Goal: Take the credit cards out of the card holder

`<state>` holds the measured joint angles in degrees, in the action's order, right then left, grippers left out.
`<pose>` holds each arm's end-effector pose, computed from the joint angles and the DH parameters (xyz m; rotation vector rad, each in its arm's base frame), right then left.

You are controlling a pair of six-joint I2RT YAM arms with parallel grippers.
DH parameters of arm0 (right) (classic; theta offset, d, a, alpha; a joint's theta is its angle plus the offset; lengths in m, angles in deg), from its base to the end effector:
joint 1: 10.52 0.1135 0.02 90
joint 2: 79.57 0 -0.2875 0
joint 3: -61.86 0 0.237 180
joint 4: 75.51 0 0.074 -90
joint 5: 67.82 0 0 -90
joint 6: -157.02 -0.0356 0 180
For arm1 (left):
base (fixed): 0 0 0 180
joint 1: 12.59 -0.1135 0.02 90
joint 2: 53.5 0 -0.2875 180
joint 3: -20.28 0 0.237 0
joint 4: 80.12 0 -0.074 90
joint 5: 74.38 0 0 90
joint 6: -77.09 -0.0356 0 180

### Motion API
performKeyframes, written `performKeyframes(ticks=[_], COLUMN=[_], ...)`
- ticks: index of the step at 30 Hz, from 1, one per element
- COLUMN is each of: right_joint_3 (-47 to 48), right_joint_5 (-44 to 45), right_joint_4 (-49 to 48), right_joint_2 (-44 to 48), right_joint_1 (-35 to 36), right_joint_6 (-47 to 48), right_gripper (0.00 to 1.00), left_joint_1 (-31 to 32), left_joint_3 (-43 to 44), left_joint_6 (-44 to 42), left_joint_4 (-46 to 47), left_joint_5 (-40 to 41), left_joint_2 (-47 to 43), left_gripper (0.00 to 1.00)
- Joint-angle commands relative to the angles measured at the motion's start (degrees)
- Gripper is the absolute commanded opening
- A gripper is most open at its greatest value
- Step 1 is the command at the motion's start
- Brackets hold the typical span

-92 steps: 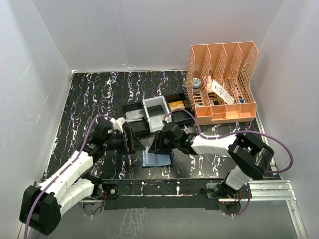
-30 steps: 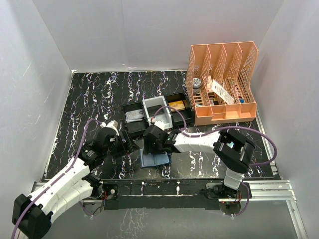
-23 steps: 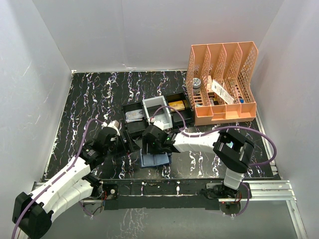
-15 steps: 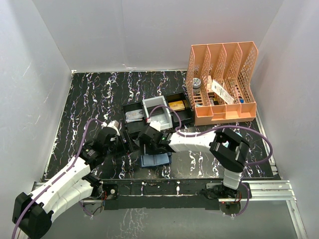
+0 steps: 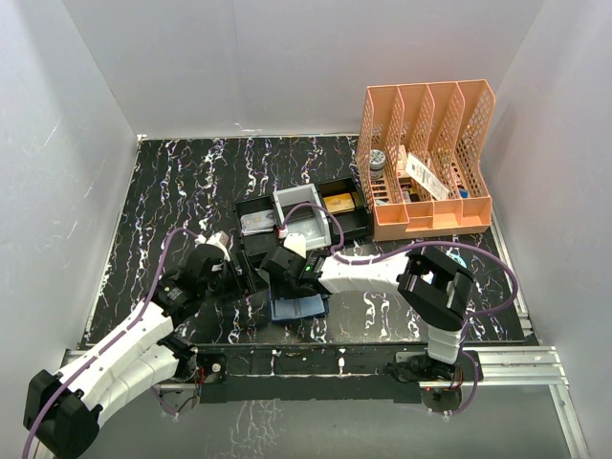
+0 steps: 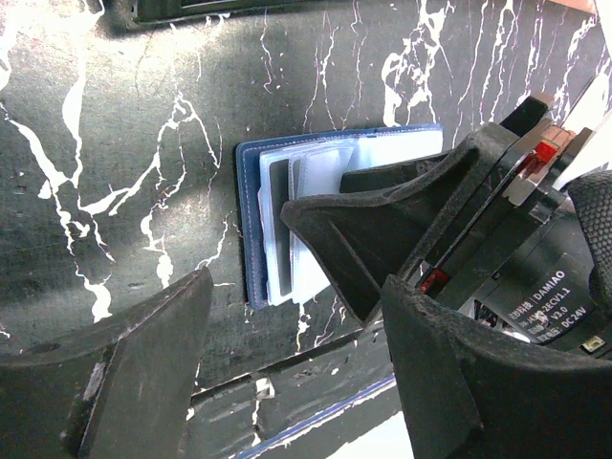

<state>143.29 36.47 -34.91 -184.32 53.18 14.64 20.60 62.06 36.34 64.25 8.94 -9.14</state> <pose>0.1667 0.3175 0.2003 -0.1863 2.6663 0.3477 0.1125 -0.0785 0.2362 -0.2670 2.3778 -0.8701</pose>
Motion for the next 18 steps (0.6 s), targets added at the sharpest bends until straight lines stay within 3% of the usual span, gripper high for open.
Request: performKeyframes(ticks=[1, 11, 18], right_joint_3=[-0.71, -11.06, -14.19], right_joint_5=[0.89, -11.67, -15.07], right_joint_4=[1.74, -14.69, -18.05], right_joint_2=[-1.79, 3.71, 4.63], right_joint_1=[-0.07, -3.73, -5.53], right_joint_6=[-0.31, -2.92, -3.93], right_gripper=[0.51, 0.47, 0.47], left_joint_1=[0.23, 0.26, 0.26], left_joint_3=[-0.59, -4.96, -8.19], left_joint_6=[-0.74, -3.78, -3.12], left_joint_4=[0.18, 9.65, 18.05], left_joint_5=[-1.52, -13.24, -19.22], left_joint_2=[-1.03, 2.89, 6.19], left_gripper=[0.7, 0.68, 0.64])
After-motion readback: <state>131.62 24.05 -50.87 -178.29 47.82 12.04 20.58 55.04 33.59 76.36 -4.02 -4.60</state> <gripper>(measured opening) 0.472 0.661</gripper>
